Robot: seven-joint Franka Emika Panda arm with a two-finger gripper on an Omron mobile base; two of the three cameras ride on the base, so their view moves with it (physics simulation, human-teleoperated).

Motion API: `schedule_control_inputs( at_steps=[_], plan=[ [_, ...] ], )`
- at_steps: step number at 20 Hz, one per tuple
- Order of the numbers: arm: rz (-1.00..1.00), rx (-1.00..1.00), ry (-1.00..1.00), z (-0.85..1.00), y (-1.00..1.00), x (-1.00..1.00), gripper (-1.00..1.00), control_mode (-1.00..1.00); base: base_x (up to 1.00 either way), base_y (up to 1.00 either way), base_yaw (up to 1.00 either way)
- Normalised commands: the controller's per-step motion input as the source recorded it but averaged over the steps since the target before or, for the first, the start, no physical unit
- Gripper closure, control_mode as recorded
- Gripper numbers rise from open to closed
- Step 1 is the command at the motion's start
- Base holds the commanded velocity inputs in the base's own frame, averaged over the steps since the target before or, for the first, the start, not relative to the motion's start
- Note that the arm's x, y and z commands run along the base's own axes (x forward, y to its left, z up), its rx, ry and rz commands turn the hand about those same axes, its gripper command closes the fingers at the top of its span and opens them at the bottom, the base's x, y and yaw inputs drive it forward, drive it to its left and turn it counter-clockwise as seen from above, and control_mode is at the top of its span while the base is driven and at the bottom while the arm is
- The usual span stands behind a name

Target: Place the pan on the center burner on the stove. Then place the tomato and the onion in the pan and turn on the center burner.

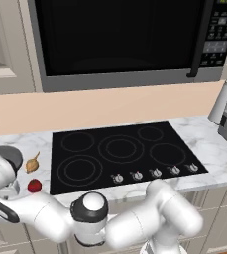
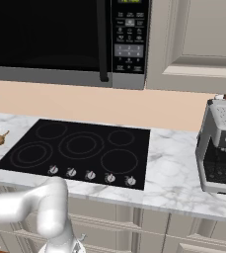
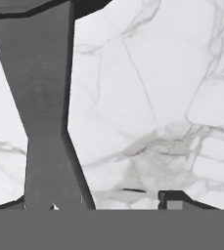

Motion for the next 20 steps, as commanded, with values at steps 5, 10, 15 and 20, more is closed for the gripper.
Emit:
schedule_control_inputs(
  at_steps=[5,10,15,20],
  plan=[
    [0.00,0.00,0.00,-0.16,-0.25,-0.11,1.00,-1.00,0.00,0.00,0.00],
    [0.00,0.00,-0.09,-0.05,-0.05,0.00,1.00,-1.00,0.00,0.00,0.00],
    [0.00,0.00,-0.17,0.00,0.00,0.14,1.00,-1.00,0.00,0.00,0.00],
    [0.00,0.14,-0.10,0.23,0.09,0.47,1.00,-1.00,0.00,0.00,0.00]
  ],
)
